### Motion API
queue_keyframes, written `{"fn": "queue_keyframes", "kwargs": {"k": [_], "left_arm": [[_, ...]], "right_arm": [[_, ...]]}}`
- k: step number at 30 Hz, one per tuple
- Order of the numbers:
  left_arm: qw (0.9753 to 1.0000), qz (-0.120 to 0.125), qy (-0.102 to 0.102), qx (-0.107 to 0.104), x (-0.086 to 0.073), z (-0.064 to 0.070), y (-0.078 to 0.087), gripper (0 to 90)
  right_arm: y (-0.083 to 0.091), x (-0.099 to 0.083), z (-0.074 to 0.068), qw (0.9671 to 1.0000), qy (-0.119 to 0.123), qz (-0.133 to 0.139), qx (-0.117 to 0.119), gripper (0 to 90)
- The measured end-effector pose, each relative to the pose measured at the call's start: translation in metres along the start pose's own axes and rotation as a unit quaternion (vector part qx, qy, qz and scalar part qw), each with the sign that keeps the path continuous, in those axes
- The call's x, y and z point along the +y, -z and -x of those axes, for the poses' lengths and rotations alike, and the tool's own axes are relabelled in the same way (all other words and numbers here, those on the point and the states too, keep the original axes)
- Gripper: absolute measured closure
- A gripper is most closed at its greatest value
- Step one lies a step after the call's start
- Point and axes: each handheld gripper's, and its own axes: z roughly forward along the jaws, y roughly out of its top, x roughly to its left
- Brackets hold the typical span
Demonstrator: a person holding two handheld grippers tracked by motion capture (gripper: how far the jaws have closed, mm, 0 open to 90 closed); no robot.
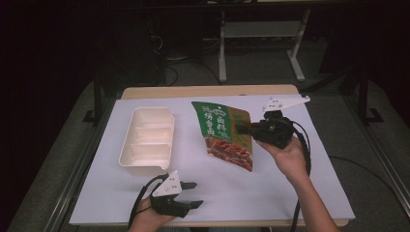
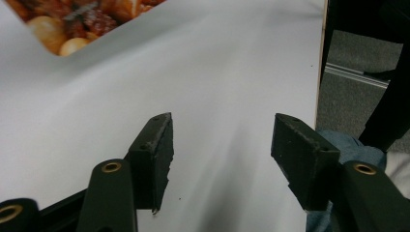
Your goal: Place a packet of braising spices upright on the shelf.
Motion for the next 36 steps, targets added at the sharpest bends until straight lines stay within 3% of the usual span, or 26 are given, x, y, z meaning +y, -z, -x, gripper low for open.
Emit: {"fn": "queue_keyframes", "kwargs": {"k": [18, 36], "left_arm": [[0.9999, 0.006, -0.010, -0.001, -0.001, 0.002, 0.003, 36.0], [0.9997, 0.008, -0.022, -0.001, 0.000, 0.006, 0.006, 34.9]], "right_arm": [[-0.040, 0.042, -0.028, 0.9988, 0.035, 0.003, 0.033, 89.7], [-0.064, 0.066, -0.045, 0.9969, 0.048, 0.015, 0.060, 89.7]]}}
